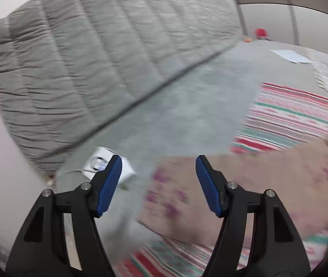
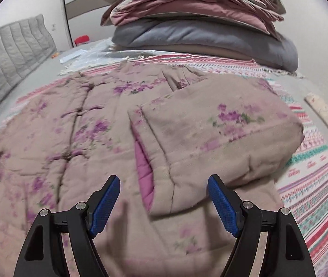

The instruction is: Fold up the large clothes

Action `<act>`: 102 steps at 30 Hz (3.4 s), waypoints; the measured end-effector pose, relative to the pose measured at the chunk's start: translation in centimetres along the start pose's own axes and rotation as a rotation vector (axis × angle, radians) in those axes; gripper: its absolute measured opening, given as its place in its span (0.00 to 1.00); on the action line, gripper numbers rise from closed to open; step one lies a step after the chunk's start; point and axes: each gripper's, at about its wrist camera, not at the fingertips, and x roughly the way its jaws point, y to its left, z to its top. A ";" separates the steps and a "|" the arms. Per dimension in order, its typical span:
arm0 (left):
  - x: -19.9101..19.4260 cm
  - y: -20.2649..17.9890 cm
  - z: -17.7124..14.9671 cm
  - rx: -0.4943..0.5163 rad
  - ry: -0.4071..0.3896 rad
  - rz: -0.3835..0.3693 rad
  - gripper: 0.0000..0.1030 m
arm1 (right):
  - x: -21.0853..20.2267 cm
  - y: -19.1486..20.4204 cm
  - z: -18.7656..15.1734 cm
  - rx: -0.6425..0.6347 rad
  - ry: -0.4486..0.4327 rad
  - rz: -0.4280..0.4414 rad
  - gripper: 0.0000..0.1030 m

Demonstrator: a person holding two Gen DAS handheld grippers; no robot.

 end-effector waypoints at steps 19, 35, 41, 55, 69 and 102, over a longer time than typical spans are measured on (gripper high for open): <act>-21.1 -32.6 -4.2 0.465 0.017 -0.874 0.67 | -8.6 -13.6 11.0 -0.034 -0.198 -0.226 0.11; -36.7 -64.1 -12.4 0.647 0.236 -1.342 0.06 | -13.3 -38.9 18.7 0.234 -0.333 -0.474 0.07; -41.2 -70.0 -16.4 0.667 0.161 -1.255 0.00 | -10.3 -42.0 18.7 0.190 -0.349 -0.686 0.00; -37.8 -64.3 -10.7 0.565 0.047 -1.226 0.79 | 3.2 -49.1 12.8 0.380 0.010 -0.349 0.71; -38.3 -64.5 -10.5 0.522 0.049 -1.388 0.27 | 3.5 -46.6 12.5 0.221 -0.210 -0.591 0.17; -39.8 -65.9 -14.7 0.681 0.174 -1.440 0.57 | 2.1 -41.9 20.7 0.007 0.056 -0.737 0.25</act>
